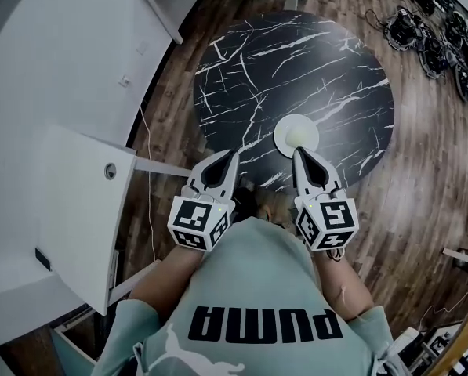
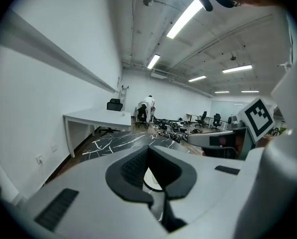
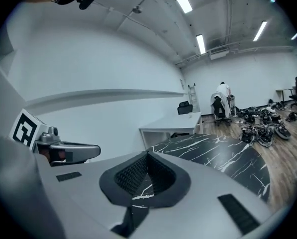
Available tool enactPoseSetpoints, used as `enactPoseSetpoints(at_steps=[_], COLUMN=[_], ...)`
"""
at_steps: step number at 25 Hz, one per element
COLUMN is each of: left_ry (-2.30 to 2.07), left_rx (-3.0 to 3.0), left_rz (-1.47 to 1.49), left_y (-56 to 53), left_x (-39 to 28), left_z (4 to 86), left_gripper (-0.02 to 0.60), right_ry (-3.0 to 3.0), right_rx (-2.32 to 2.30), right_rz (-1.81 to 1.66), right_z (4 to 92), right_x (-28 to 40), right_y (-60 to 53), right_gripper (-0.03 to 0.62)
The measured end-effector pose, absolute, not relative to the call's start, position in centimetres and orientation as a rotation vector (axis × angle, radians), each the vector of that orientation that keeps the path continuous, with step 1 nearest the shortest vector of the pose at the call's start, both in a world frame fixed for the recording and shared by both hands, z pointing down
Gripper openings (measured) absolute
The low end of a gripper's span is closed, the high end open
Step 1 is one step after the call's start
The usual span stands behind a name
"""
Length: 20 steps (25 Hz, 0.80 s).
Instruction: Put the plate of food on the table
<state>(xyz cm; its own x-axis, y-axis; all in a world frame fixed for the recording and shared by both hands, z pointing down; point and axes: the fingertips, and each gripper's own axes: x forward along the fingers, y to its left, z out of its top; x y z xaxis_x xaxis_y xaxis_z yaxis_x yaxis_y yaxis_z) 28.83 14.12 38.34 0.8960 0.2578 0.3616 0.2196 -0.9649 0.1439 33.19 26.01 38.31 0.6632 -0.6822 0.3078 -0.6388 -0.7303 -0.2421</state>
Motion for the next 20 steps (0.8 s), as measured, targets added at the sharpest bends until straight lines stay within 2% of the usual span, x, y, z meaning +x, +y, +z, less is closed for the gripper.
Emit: enactPoseSetpoints(at_steps=[20], left_ry=[0.157], left_rx=[3.086], left_rz=[0.416], left_y=[9.0], left_x=[20.1], left_z=[32.8], left_gripper=[0.006], right_ry=[1.397], right_rx=[-2.691], right_rz=[-0.428], right_z=[32.4], right_x=[26.4], right_y=[18.1], right_gripper=[0.009])
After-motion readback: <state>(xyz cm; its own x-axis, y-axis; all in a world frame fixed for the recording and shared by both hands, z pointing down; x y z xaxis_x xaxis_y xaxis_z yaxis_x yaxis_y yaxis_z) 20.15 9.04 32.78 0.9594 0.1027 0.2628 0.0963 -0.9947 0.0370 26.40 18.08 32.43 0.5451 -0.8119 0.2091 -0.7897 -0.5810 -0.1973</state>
